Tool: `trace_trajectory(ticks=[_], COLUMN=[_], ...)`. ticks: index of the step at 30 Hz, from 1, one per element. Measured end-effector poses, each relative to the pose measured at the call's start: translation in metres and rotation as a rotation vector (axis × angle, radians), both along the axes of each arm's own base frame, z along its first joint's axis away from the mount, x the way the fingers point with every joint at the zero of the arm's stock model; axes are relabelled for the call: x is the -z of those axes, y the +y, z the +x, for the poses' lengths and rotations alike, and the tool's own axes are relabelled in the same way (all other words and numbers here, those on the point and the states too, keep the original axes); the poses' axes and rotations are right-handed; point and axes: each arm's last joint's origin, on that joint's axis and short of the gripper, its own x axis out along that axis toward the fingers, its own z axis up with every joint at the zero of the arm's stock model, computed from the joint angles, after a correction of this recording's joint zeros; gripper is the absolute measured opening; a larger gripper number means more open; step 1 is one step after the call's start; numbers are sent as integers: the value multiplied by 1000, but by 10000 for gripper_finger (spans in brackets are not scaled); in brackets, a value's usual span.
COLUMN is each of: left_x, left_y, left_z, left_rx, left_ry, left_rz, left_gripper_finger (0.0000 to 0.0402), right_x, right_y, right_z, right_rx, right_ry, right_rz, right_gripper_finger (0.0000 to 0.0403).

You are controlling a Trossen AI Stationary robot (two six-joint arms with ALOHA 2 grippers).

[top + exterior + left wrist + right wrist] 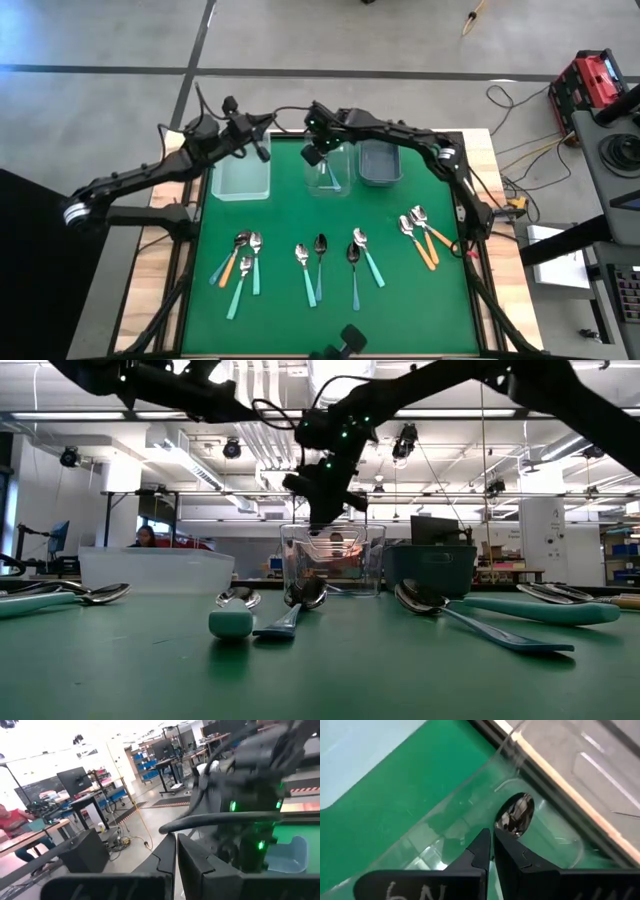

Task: Sort silverware by color (type)
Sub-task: Put the blue spoon into the transparent bin

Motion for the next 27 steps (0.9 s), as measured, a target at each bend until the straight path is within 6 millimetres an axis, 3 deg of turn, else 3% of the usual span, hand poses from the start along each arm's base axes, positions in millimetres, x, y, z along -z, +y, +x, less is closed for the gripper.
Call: trace_trajectory(ticks=[8, 27], left_x=[-18, -10], left_y=[-4, 3], left_z=[-11, -12], left_rx=[-61, -227], left_ry=[-27, 35], left_rz=[67, 61], left_gripper_finger=[0, 0], right_x=[29, 74], right_y=[-13, -22], right_z=[2, 7], right_rx=[74, 134], right_ry=[41, 132], right_rz=[51, 54], right_gripper_finger=[13, 13])
